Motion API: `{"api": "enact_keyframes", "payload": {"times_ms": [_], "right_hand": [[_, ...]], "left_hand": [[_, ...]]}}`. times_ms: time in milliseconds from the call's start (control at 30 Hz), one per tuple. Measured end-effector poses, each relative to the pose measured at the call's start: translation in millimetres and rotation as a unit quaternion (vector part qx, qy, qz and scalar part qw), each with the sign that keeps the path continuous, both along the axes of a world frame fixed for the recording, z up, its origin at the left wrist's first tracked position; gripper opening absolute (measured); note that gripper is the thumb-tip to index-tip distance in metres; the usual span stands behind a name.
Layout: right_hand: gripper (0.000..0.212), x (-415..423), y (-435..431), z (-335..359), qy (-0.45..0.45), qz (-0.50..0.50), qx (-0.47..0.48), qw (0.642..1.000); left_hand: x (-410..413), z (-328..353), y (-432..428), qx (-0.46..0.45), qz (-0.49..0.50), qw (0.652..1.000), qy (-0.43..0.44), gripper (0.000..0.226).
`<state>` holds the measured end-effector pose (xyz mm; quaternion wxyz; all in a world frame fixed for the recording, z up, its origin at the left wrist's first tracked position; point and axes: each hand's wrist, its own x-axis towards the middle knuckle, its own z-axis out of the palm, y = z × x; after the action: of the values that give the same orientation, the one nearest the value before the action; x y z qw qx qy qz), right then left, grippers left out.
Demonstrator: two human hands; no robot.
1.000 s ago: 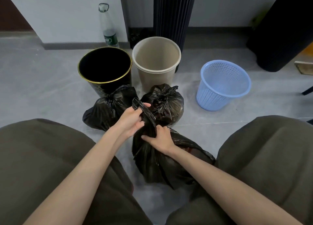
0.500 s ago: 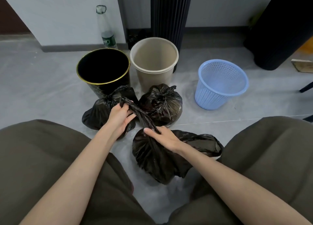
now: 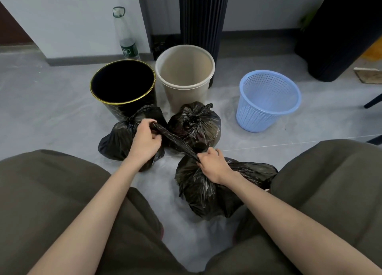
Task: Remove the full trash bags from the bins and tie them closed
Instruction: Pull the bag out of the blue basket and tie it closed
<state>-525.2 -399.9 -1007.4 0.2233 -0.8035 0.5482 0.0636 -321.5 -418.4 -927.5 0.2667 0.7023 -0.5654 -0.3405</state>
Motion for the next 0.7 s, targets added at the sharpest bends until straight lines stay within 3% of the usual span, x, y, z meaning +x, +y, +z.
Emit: {"api": "enact_keyframes", "payload": {"times_ms": [67, 133, 233, 300, 367, 433, 500, 600, 667, 700], "right_hand": [[0.014, -0.9, -2.5, 2.8, 0.018, 0.009, -0.008, 1.0], [0.012, 0.1, -4.2, 4.6, 0.029, 0.02, -0.007, 0.999], [0.01, 2.9, -4.5, 4.9, 0.032, 0.055, -0.011, 0.998], [0.007, 3.8, -4.9, 6.7, 0.016, 0.081, -0.024, 0.996], [0.008, 1.7, -6.5, 7.9, 0.007, 0.096, -0.045, 0.994], [0.011, -3.2, -8.1, 6.2, 0.0, 0.095, -0.057, 0.994], [0.012, -5.9, -7.9, 2.1, -0.006, 0.085, -0.06, 0.995], [0.023, -4.0, -6.5, 0.8, -0.016, 0.069, -0.073, 0.995], [0.03, -4.9, -7.0, 3.2, -0.008, 0.06, -0.085, 0.995], [0.033, -6.0, -7.2, 5.0, 0.002, 0.058, -0.087, 0.995]], "left_hand": [[-4.6, 4.4, 5.2, -0.036, -0.102, 0.981, -0.159, 0.085], [-11.7, 0.4, 12.7, -0.109, -0.201, 0.912, -0.34, 0.11], [-20.1, -21.2, 23.4, -0.119, -0.33, 0.81, -0.47, 0.106], [-20.7, -37.3, 26.5, -0.048, -0.353, 0.807, -0.471, 0.084], [-20.4, -36.9, 23.0, 0.049, -0.343, 0.864, -0.364, 0.048], [-23.7, -26.2, 16.3, 0.169, -0.324, 0.918, -0.156, 0.014], [-30.1, -13.4, 13.1, 0.274, -0.273, 0.921, 0.055, 0.027], [-35.3, -6.0, 12.2, 0.368, -0.127, 0.849, 0.356, 0.029], [-36.6, -9.5, 9.9, 0.362, 0.008, 0.767, 0.53, 0.03], [-37.1, -11.1, 9.0, 0.341, 0.056, 0.743, 0.574, 0.03]]}}
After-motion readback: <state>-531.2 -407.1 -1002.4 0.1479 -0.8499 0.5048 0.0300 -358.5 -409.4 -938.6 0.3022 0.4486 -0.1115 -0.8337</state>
